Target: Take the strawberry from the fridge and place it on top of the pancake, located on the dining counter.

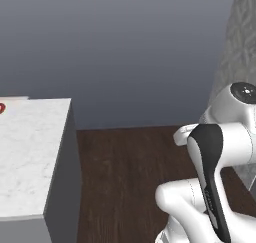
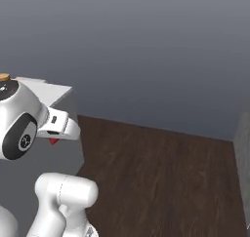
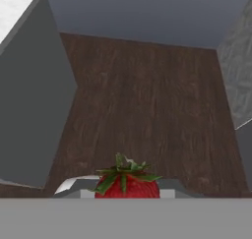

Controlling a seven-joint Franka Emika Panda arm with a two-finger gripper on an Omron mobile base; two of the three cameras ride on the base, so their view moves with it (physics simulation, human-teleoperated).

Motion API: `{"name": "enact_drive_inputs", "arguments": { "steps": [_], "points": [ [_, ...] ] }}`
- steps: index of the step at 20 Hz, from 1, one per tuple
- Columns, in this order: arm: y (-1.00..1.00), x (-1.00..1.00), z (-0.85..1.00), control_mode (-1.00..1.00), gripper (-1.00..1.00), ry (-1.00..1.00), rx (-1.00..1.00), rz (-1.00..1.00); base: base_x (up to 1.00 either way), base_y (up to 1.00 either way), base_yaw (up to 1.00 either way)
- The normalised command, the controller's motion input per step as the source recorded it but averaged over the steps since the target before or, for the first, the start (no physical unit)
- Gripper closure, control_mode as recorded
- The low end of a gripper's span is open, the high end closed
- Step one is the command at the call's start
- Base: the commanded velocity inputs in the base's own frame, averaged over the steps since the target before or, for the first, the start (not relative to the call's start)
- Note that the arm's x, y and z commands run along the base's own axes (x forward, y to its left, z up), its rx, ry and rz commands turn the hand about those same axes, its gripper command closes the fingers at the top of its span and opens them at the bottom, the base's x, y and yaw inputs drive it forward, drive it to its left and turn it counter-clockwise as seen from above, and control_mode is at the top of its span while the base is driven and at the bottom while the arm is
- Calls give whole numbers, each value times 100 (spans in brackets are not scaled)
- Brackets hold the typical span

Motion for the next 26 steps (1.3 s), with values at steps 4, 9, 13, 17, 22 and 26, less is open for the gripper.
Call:
{"name": "enact_drive_inputs", "arguments": {
  "steps": [4, 9, 13, 17, 22, 26],
  "points": [
    [0, 0, 0, 100, 100, 0, 0, 0, 100, 21, 0],
    [0, 0, 0, 100, 100, 0, 0, 0, 100, 0, 11],
    [0, 0, 0, 100, 100, 0, 0, 0, 100, 0, 30],
    [0, 0, 0, 100, 100, 0, 0, 0, 100, -4, 37],
    [0, 0, 0, 100, 100, 0, 0, 0, 100, -14, 53],
    [0, 0, 0, 100, 100, 0, 0, 0, 100, -26, 65]
  ]
}}
